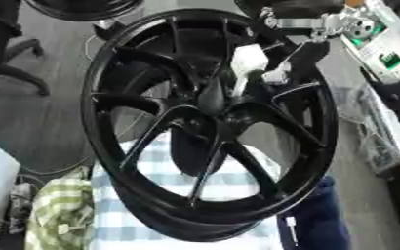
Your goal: Pull the pin out of the wheel hub.
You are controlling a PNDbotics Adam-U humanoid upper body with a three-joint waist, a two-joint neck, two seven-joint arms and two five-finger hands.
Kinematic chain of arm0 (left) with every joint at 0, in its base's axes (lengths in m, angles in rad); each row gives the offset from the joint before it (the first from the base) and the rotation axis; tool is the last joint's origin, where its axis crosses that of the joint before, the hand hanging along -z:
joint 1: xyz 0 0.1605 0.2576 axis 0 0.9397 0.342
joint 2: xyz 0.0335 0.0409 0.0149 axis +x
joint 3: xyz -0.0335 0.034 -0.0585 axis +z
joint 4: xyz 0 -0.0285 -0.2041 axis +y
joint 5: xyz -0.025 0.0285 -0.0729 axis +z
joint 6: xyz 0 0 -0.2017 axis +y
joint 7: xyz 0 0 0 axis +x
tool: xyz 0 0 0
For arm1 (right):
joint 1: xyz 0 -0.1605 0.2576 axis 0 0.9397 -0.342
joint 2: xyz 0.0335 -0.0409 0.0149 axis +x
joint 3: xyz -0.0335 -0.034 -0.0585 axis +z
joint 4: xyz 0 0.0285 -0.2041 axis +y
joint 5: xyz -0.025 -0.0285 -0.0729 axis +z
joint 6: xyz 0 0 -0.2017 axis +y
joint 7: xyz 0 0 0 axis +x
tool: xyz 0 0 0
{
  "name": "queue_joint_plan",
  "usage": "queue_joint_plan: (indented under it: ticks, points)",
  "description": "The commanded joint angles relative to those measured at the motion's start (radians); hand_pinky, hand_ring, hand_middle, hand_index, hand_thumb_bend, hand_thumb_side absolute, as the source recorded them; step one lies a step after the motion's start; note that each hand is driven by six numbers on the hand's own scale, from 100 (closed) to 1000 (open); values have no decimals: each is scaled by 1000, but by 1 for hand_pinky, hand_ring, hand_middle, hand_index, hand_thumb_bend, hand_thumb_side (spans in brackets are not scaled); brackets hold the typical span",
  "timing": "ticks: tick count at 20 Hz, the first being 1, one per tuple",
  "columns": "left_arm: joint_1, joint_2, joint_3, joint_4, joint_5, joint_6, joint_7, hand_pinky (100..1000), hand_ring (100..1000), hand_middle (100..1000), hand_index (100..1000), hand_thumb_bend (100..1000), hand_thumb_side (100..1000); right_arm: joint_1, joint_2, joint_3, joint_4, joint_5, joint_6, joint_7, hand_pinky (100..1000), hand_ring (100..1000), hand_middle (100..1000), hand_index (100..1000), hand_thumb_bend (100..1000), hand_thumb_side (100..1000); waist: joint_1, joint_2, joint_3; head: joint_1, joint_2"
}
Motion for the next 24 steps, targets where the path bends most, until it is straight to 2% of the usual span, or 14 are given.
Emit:
queue_joint_plan:
  ticks: [1, 11, 17, 22, 23, 24]
  points:
    - [-14, 31, 9, -10, -2, 0, -1, 672, 728, 624, 684, 100, 869, -11, -23, -9, -8, -1, -1, 0, 804, 664, 479, 650, 251, 391, 4, -9, 1, -6, -1]
    - [-12, 30, 11, -9, -6, 4, -4, 671, 729, 619, 684, 100, 869, -11, -29, -11, -21, -81, 47, -9, 803, 574, 350, 529, 100, 284, 1, -9, 0, -9, -1]
    - [-10, 31, 12, -8, -6, 4, -3, 671, 729, 619, 683, 100, 869, -13, -48, -24, -42, -135, 92, -24, 788, 513, 281, 468, 100, 259, 2, -11, -1, -9, -1]
    - [-9, 30, 11, -8, -9, 3, -6, 671, 731, 619, 684, 100, 868, -20, -71, -40, -57, -188, 114, -16, 792, 508, 264, 453, 100, 253, 3, -14, -2, -9, -1]
    - [-9, 30, 12, -8, -10, 3, -6, 671, 730, 618, 684, 100, 868, -20, -77, -44, -61, -200, 117, -14, 793, 506, 262, 452, 100, 276, 2, -14, -2, -9, -1]
    - [-9, 30, 12, -8, -10, 3, -6, 671, 730, 618, 684, 100, 868, -20, -84, -48, -64, -215, 122, -11, 794, 505, 261, 451, 100, 243, 2, -15, -2, -9, -1]
